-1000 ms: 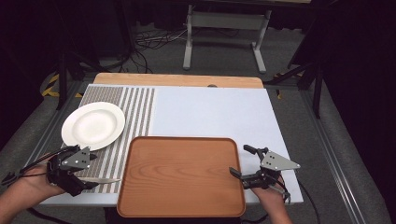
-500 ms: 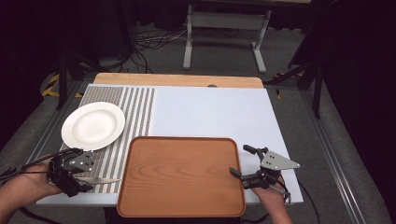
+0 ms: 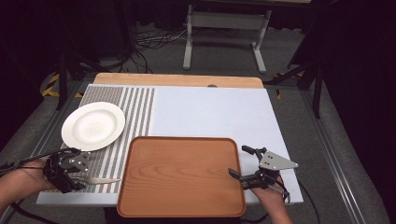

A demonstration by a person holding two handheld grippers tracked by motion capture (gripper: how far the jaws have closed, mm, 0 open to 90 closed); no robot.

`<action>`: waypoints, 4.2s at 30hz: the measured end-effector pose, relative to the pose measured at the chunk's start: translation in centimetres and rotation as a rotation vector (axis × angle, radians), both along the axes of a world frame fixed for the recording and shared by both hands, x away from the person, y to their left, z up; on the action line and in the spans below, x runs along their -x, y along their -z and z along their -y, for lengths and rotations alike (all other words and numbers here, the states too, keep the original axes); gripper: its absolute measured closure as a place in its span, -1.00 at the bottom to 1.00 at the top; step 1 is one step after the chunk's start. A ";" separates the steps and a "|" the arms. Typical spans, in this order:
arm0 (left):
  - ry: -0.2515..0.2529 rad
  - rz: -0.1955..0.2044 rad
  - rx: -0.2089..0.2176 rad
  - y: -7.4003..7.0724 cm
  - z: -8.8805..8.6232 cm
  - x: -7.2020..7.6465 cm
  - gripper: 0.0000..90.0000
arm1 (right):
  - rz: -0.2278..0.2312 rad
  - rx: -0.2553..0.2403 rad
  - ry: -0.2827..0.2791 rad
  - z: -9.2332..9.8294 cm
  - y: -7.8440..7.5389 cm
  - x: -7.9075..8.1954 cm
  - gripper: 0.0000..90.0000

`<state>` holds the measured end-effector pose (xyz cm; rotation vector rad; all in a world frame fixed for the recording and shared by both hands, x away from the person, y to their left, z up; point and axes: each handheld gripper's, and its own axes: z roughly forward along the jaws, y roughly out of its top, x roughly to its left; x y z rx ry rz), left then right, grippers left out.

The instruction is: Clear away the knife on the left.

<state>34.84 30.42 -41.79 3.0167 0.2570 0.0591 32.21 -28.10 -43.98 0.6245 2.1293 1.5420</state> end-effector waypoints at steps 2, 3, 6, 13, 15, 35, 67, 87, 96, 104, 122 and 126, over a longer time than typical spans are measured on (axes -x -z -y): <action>0.006 -0.003 -0.015 0.2 -0.2 -0.1 -0.11 | 0.000 0.001 0.000 0.0 0.0 0.0 -0.87; 0.015 -0.002 -0.026 0.3 -0.3 -0.1 -0.08 | 0.000 0.002 -0.001 -0.1 0.1 0.0 -0.87; 0.039 0.000 -0.054 0.6 -0.4 -0.1 0.08 | 0.000 0.003 -0.004 -0.1 0.1 0.0 -0.87; 0.083 0.011 -0.116 1.2 -0.7 -0.4 0.46 | -0.001 0.002 -0.010 -0.1 0.1 0.0 -0.87; 0.112 0.023 -0.134 1.3 -0.6 -0.3 0.61 | -0.006 -0.001 -0.016 -0.1 0.1 0.0 -0.87; 0.185 0.053 -0.174 1.5 0.0 0.2 0.78 | -0.002 -0.014 -0.030 -0.1 0.0 0.1 -0.85; -0.020 0.005 -0.098 -2.5 0.7 -0.1 0.78 | 0.002 -0.012 -0.025 0.1 0.1 0.1 -0.85; -0.217 -0.119 0.201 -5.2 2.7 -0.6 0.78 | 0.009 -0.011 -0.019 0.2 0.0 0.2 -0.85; -0.270 -0.184 0.308 -5.5 4.2 -0.6 0.78 | 0.010 -0.009 -0.019 0.3 0.0 0.3 -0.84; -0.313 -0.169 0.334 -5.3 5.7 -0.6 0.78 | 0.010 -0.010 -0.020 0.3 0.0 0.3 -0.84; -0.429 -0.220 0.410 -4.9 9.2 -0.3 0.78 | 0.018 -0.007 -0.010 0.5 -0.2 0.5 -0.84; -0.472 -0.231 0.418 -4.7 9.7 -0.1 0.78 | 0.024 -0.013 -0.006 0.7 -0.2 0.6 -0.84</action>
